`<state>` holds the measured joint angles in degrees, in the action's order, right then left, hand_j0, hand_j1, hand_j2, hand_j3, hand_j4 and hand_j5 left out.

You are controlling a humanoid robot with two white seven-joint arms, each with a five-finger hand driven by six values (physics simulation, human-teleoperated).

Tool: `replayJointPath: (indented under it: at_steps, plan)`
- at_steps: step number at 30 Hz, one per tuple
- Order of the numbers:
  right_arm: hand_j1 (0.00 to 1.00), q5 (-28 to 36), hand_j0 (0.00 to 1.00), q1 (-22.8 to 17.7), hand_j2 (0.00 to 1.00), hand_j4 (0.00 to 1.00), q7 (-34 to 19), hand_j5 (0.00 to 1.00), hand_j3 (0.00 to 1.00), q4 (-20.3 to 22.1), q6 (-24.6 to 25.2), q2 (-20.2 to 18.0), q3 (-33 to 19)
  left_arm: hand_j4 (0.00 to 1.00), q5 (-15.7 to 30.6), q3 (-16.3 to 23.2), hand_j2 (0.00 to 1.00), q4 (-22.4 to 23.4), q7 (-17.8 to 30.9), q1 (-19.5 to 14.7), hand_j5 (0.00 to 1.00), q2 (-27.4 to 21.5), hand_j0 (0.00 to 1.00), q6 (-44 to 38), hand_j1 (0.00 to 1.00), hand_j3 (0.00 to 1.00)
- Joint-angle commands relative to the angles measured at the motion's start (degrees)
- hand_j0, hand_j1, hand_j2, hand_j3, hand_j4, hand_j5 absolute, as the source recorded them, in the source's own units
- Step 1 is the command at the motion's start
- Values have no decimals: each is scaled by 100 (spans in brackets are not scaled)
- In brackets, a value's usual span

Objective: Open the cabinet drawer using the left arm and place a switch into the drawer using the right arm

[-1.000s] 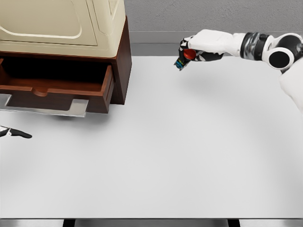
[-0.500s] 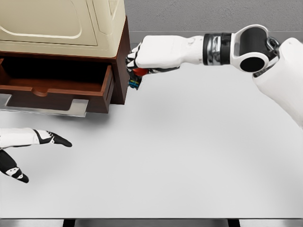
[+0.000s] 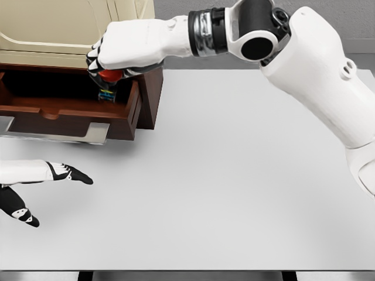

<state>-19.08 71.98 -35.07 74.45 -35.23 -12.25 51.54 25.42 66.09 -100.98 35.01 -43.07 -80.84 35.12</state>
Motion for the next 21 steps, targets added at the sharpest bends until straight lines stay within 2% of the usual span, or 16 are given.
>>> replayJointPath:
  at_steps: [1,6,8,14,19,21]
  plan:
    - [32,27,32,35,32,32,7,32,32,-686,23,442,-3,100,42,-8,100,-1,-1,0,100,-2,100,-12,100,100]
    - [30,-69,30,158,30,30,7,30,30,-1609,23,1022,23,100,42,-8,100,-1,-1,0,100,-11,100,-12,100,100]
    - [30,-78,30,167,30,30,7,30,30,-1758,23,1075,208,100,42,-8,100,-1,-1,0,100,-11,100,-12,100,100]
    - [31,-236,31,176,31,31,7,31,31,-2031,23,1225,216,100,42,-8,100,-1,-1,0,100,-20,100,-12,100,100]
    - [31,-359,31,308,31,31,7,31,31,-2532,23,1225,155,100,42,-8,100,-1,-1,0,100,-20,100,-12,100,100]
    - [31,-359,31,325,31,31,7,31,31,-2602,23,1225,155,100,42,-8,100,-1,-1,0,100,-11,100,-12,100,100]
